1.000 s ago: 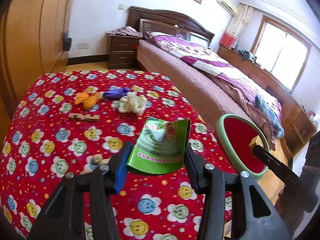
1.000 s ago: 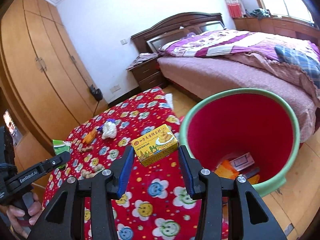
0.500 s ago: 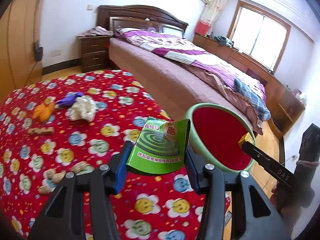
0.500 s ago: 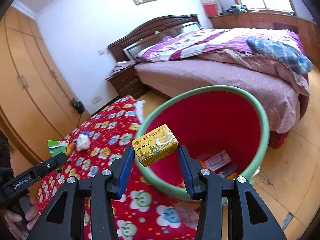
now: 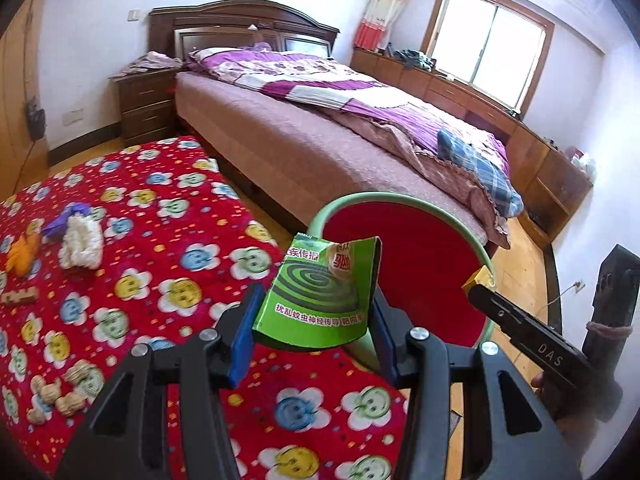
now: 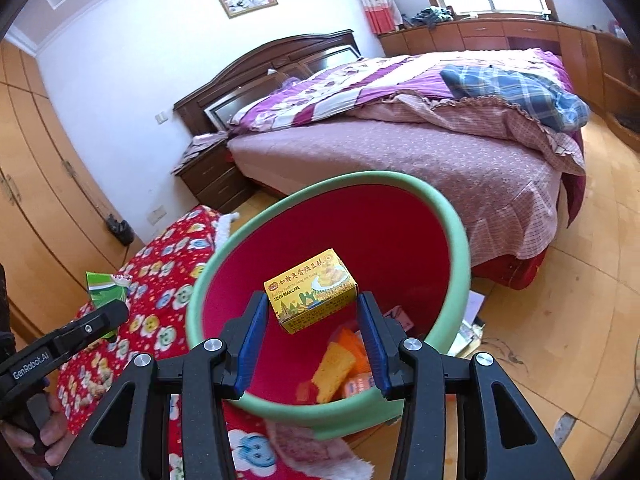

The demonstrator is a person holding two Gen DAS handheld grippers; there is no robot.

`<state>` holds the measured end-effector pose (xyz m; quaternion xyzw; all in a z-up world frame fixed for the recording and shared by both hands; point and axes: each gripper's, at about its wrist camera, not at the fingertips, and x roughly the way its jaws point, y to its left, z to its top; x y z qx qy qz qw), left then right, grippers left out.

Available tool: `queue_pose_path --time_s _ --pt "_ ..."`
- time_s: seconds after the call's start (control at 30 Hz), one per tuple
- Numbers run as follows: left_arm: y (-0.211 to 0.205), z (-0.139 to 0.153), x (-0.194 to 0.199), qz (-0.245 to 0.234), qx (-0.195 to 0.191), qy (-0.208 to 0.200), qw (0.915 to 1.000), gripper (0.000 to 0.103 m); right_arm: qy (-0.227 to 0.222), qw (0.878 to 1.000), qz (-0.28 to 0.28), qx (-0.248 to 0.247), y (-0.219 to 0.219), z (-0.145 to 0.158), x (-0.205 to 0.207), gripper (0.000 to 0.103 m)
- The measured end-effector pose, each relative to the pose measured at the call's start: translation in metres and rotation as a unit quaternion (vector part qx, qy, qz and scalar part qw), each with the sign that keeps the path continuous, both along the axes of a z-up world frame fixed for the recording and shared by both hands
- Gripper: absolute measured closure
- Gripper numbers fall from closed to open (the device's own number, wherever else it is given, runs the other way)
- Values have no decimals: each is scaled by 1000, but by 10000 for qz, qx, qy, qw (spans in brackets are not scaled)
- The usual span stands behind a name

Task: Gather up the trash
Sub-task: 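Carry the yellow box over the bucket with the right tool while the left tool carries the green packet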

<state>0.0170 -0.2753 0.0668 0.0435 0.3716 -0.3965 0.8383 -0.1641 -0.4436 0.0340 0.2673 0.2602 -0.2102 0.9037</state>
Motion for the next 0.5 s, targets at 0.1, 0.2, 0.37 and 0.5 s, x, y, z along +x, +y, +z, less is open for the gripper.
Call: queue_pose_path --time_s 0.1,0.2,0.37,0.5 --pt "-13 -2 0 -107 20 -34 9999 52 22 10000 -27 -34 -4 -3 1 55" --pt "-24 -3 1 -184 42 -56 9998 52 30 10000 -4 -20 -7 -5 2 55" --pt "-43 -8 1 -313 99 -92 9994 52 -33 10000 11 81 -17 -7 1 49" --pt "-58 -12 1 -422 153 -140 9989 52 -149 9998 -6 100 -25 -5 -2 48"
